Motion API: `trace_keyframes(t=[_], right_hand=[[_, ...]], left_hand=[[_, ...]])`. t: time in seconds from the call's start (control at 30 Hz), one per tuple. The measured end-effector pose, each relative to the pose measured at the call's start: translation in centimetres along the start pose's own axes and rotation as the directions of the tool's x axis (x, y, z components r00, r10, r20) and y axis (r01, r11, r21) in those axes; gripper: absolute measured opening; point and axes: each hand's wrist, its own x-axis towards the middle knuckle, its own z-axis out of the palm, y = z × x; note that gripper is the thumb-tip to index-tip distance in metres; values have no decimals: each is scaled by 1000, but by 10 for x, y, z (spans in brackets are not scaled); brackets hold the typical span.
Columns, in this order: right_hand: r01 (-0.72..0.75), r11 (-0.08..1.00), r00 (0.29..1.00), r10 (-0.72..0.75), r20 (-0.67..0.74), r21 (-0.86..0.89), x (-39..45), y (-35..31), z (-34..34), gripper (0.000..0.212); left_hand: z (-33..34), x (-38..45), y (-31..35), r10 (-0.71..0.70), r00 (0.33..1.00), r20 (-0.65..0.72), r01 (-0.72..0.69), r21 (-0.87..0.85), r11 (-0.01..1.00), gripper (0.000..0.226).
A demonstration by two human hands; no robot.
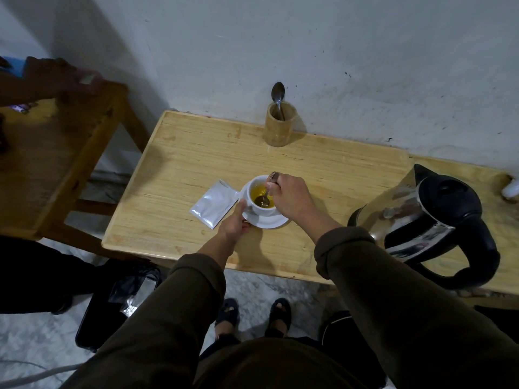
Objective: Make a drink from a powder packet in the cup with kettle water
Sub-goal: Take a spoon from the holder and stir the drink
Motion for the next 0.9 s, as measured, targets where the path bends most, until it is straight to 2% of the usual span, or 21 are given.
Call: trace_keyframes(t=[0.23, 0.57, 0.73, 0.9], right_hand=[[-25, 998, 996, 20, -90, -57, 4, 5, 2, 24], [-34, 999, 999, 34, -4, 35, 3, 1, 0, 29], [-33, 998, 997, 30, -65, -50, 4, 6, -2, 21], [-38, 999, 997, 38, -60, -5, 5, 4, 0, 25]], left_hand=[[1, -2, 2, -4, 1000, 4, 4, -4, 1000, 56], [0, -4, 5, -7, 1000, 11, 7, 20, 1000, 55], [0, -7, 7, -19, 1000, 12, 19, -1, 1000, 54], [0, -8, 8, -23, 1000, 14, 23, 7, 1000, 55]])
